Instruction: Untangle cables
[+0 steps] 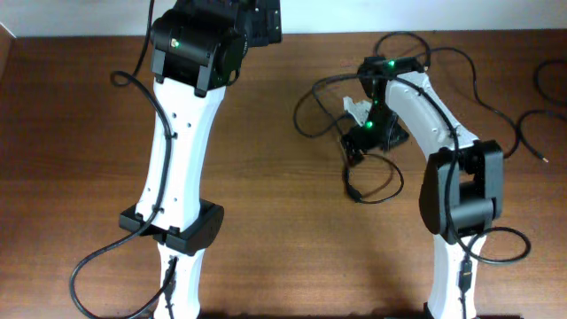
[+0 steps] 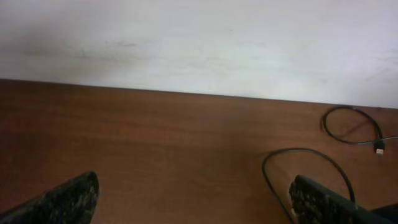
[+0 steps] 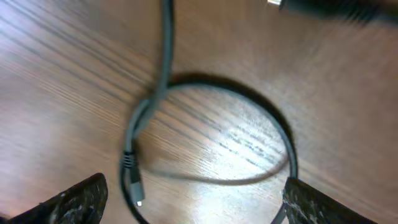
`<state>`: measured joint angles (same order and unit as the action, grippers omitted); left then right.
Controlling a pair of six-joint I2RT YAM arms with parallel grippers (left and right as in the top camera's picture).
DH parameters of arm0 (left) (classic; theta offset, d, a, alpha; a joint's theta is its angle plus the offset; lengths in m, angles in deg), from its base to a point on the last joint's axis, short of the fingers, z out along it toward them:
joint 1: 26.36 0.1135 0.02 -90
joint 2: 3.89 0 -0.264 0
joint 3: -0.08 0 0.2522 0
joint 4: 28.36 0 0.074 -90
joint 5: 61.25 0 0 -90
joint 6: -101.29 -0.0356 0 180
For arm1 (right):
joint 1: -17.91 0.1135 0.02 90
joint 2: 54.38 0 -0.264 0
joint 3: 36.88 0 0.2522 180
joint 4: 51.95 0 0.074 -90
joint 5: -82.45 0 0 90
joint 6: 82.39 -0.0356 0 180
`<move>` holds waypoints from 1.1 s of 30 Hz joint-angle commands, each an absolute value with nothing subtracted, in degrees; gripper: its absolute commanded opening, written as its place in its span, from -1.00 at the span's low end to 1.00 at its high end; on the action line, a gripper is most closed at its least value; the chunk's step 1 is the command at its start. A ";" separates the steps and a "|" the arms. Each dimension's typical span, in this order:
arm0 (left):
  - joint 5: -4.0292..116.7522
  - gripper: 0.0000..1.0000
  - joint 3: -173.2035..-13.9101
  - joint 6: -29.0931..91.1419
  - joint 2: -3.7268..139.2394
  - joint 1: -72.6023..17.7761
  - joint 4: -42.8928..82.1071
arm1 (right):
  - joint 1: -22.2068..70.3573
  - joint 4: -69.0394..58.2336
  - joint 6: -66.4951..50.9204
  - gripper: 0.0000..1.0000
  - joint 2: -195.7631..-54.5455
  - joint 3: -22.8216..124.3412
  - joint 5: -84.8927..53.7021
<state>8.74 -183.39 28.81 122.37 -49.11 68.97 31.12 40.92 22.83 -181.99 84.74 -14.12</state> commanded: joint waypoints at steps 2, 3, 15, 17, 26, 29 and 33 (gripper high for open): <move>7.95 0.98 -183.69 28.33 120.60 -48.91 69.12 | 30.91 39.79 15.56 0.79 -180.51 86.16 -10.56; 7.95 0.98 -183.69 28.30 120.60 -48.91 69.56 | 30.67 39.81 9.22 0.79 -180.51 86.14 -2.69; 7.88 0.98 -183.63 28.28 120.60 -48.69 71.64 | 27.43 27.98 -7.94 0.75 -180.53 63.25 3.02; 7.88 0.98 -183.63 28.28 120.60 -48.69 71.70 | 24.50 23.96 -7.94 -0.92 -180.53 59.16 2.97; 7.71 0.99 -183.63 28.30 120.90 -48.69 71.00 | 12.22 21.10 -7.72 -0.92 -142.89 61.55 0.41; 7.71 0.98 -183.59 28.30 121.03 -48.69 70.98 | 10.69 21.27 -7.72 -0.92 -127.88 64.78 2.29; 7.71 0.98 -183.59 28.30 121.03 -48.69 71.00 | -1.64 24.53 -7.90 -0.93 -119.79 67.19 6.64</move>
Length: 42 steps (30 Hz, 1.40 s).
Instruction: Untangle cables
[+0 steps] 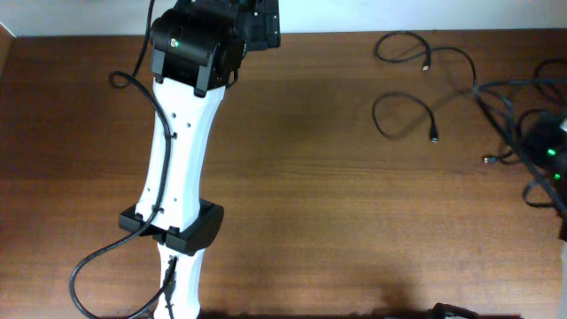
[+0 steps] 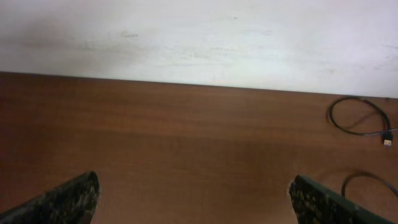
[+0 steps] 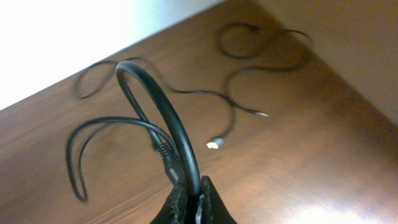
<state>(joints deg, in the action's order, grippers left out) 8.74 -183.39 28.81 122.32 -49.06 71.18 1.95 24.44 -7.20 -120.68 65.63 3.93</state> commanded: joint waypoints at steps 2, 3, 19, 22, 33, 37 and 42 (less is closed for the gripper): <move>7.71 0.98 -183.59 28.30 121.03 -48.69 71.00 | -17.57 25.21 -7.94 -0.92 -119.00 67.97 5.64; 7.71 0.98 -183.59 28.30 121.14 -48.69 70.98 | -22.80 24.68 -8.64 -0.93 -119.37 67.97 2.78; 7.75 0.98 -183.52 28.33 121.99 -48.69 71.24 | -31.89 17.27 -22.67 -0.92 -159.09 63.60 2.38; 7.73 0.98 -183.52 28.33 121.99 -48.69 71.35 | -36.30 17.84 -23.59 -0.92 -154.76 62.97 3.65; 7.75 0.98 -183.52 28.33 121.99 -48.69 70.87 | -44.65 14.26 -35.11 -0.92 -151.11 62.88 5.33; 7.75 0.98 -183.52 28.33 122.02 -48.69 71.22 | -43.95 6.54 -37.10 -0.92 -155.44 55.89 8.17; 7.95 0.98 -183.52 28.33 122.02 -48.69 71.22 | -43.91 -9.11 -37.05 -0.92 -156.42 43.67 8.13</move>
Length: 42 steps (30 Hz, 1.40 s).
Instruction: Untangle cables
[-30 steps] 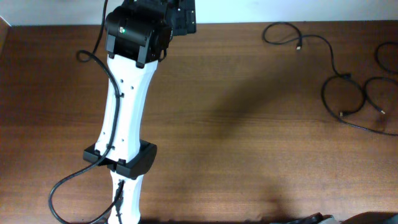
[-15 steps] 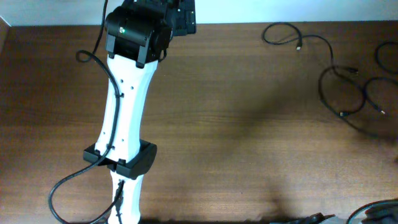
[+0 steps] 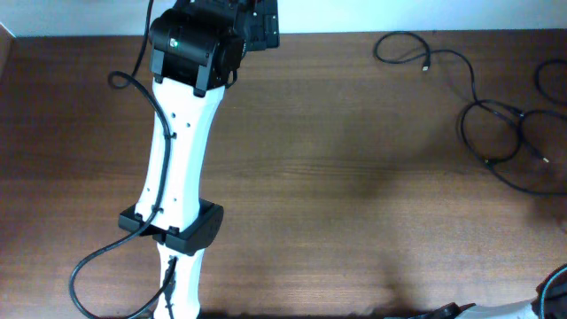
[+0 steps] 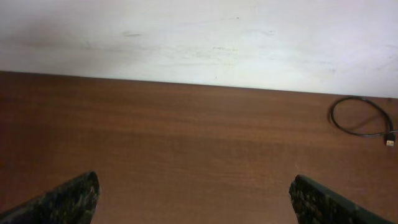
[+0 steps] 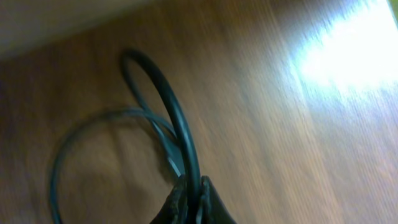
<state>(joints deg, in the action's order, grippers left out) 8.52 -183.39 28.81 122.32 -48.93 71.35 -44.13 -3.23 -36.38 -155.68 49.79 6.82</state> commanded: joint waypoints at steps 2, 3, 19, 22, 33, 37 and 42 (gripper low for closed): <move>7.93 0.98 -183.24 28.33 121.99 -48.69 71.24 | -43.91 -14.57 -37.05 -0.92 -158.41 38.57 8.13; 7.93 0.98 -182.73 28.33 122.02 -48.69 71.20 | -43.91 -16.50 -37.05 -0.39 -160.25 36.69 7.91; 10.09 0.98 -180.63 28.33 121.99 -48.69 68.14 | -2.05 -7.88 16.04 0.99 -140.99 45.81 -18.12; 10.07 0.98 -180.63 28.33 121.99 -48.69 68.86 | 9.66 -5.00 31.42 0.99 -140.97 45.81 -20.00; 9.85 0.98 -180.63 28.30 121.99 -48.69 70.39 | 8.55 -17.13 29.17 0.99 -164.68 45.79 -14.86; 9.87 0.98 -180.63 28.30 121.99 -48.69 70.76 | 2.12 -23.38 15.49 0.99 -166.85 45.79 -8.26; 9.87 0.98 -180.63 28.30 121.99 -48.69 69.91 | 1.07 -24.93 15.69 0.99 -170.52 45.79 -10.34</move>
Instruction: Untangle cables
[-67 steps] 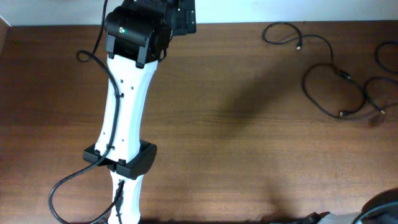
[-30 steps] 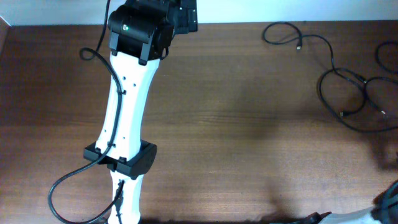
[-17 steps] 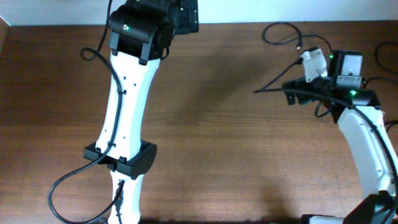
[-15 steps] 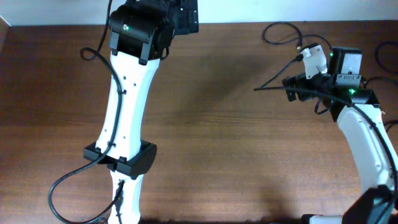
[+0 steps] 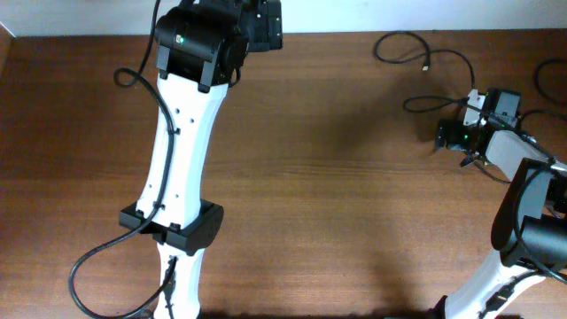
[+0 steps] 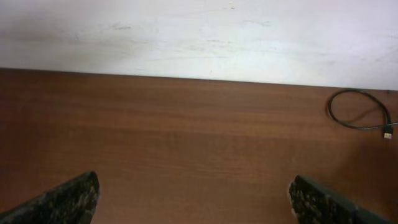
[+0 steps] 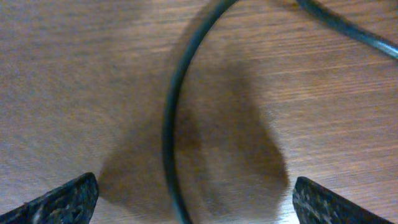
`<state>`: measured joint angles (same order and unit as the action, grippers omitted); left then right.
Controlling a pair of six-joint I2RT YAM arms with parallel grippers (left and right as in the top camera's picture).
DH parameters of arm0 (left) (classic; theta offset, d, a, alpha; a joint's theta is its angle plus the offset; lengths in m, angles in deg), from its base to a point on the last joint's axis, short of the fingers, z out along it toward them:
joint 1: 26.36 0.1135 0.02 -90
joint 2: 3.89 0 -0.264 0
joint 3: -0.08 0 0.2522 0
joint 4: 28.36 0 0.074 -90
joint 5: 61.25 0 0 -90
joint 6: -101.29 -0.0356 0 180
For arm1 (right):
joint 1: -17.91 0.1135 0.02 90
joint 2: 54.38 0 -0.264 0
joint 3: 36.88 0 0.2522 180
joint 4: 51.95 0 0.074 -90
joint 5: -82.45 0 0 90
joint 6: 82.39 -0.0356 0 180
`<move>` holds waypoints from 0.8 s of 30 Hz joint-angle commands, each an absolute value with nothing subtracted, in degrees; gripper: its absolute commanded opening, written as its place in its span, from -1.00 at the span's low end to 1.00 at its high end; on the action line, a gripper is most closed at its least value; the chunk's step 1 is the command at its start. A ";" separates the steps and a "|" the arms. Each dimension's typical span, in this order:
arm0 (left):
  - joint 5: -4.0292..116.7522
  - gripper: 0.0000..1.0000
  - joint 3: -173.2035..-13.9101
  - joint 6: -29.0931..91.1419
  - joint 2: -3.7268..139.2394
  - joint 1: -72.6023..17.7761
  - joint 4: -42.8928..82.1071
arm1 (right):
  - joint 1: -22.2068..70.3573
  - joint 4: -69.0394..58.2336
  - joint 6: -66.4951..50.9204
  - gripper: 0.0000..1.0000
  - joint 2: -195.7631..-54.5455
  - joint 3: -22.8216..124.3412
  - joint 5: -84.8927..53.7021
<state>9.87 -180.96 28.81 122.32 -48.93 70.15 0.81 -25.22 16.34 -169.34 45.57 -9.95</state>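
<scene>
Several thin black cables lie on the brown table. One cable (image 5: 416,46) curls at the back right and shows as a loop (image 6: 357,112) in the left wrist view. Another cable (image 5: 423,103) loops beside my right gripper (image 5: 446,136). That gripper (image 7: 193,200) is open, low over the wood, with a black cable (image 7: 171,124) running untouched between its fingers. A second strand (image 7: 348,28) crosses the upper right corner. My left gripper (image 6: 193,202) is open and empty at the table's back edge (image 5: 260,22).
A white wall (image 6: 199,37) rises directly behind the table's back edge. More cable (image 5: 542,78) lies at the far right edge. The left arm's white links (image 5: 177,151) stretch across the left half of the table.
My right gripper was shut on a black cable with the arm almost out of the overhead view. Now it is open, low over the table at the right, a cable lying between its fingers. The left gripper stays put.
My right gripper stood open over a cable tangle at mid-table. Then it was shut on a cable at the far right, with the cables spread there. It held that cable at the last moment, and now it is open over the right side.
</scene>
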 commanded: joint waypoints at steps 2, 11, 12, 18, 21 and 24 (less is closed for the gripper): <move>9.87 0.98 -180.63 28.33 121.99 -48.69 69.87 | 1.07 -24.12 15.64 0.51 -171.31 45.79 -10.40; 9.87 0.98 -180.63 28.33 121.99 -48.69 69.91 | 1.03 -18.88 15.71 -0.92 -163.72 45.87 -10.60; 9.87 0.98 -180.63 28.33 121.99 -48.69 69.91 | 1.01 -17.48 15.64 -0.92 -158.45 46.09 -10.56; 9.89 0.98 -180.63 28.33 121.99 -48.69 69.91 | 1.01 -5.70 15.12 -0.92 -130.43 46.36 -9.64; 9.87 0.98 -180.63 28.33 121.99 -48.69 69.91 | 1.03 -0.89 16.08 -0.92 -127.46 46.33 -12.46; 9.89 0.98 -180.63 28.33 121.99 -48.69 69.93 | 0.85 -6.24 17.81 -0.92 -135.28 46.29 -12.74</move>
<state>9.87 -180.81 28.81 122.32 -48.93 70.04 1.05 -5.20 17.74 -130.26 46.09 -11.96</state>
